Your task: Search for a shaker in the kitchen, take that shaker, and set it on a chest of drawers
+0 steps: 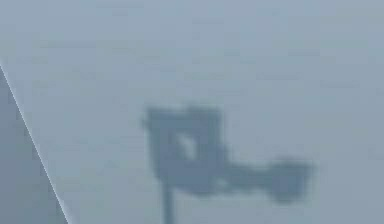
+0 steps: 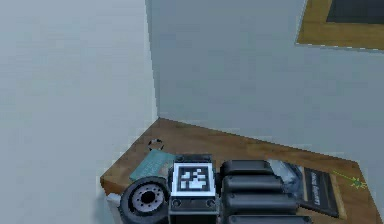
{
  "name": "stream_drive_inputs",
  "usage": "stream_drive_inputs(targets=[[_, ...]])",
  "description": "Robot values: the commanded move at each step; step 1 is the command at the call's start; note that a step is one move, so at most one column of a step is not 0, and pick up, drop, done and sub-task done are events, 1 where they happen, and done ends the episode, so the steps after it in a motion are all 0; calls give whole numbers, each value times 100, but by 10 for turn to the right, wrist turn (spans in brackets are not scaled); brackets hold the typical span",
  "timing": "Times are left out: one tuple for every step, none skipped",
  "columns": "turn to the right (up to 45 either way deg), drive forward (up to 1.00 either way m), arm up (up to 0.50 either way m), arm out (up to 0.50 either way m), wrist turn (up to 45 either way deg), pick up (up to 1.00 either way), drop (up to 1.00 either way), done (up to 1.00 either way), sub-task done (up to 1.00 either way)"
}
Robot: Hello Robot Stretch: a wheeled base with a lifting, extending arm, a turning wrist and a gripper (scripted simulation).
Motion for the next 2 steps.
stream_drive_inputs(targets=[[0,0,0,26,0,0,0,0,0],[0,0,0,0,450,0,0,0,0]])
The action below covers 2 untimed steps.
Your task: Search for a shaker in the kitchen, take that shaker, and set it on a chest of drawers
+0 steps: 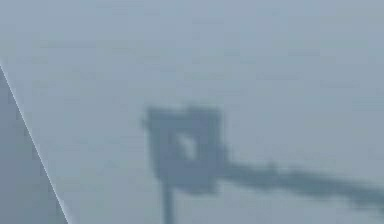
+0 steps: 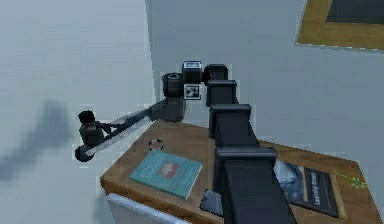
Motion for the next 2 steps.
stream_drive_inputs(targets=[[0,0,0,0,450,0,0,0,0],[0,0,0,0,450,0,0,0,0]])
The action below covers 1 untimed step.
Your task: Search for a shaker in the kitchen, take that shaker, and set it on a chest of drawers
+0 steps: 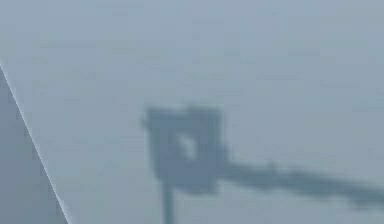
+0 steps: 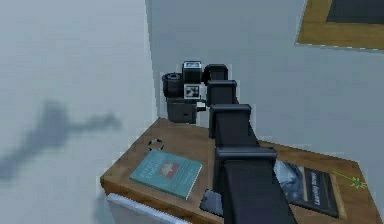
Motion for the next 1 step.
stream_drive_inputs(targets=[[0,0,0,0,330,0,0,0,0]])
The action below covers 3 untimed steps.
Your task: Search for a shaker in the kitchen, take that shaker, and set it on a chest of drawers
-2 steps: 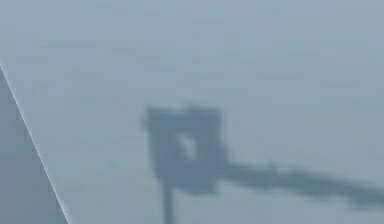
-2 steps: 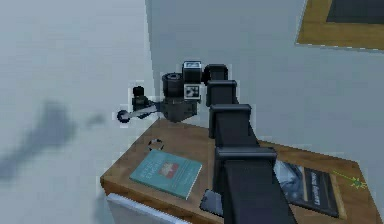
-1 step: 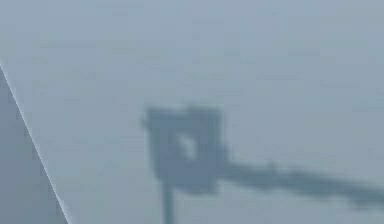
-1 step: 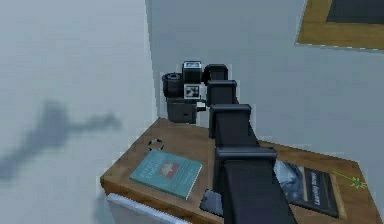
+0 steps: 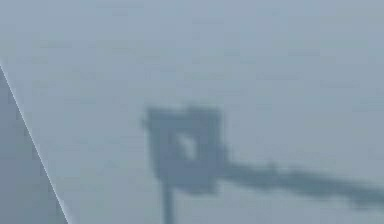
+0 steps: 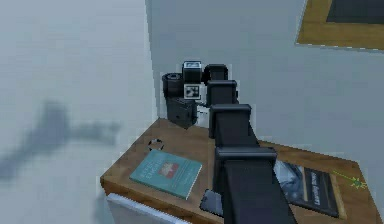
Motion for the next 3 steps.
stream_drive_inputs(targets=[[0,0,-26,0,0,0,0,0,0],[0,0,0,0,0,0,100,0,0],[0,0,0,-10,0,0,0,0,0]])
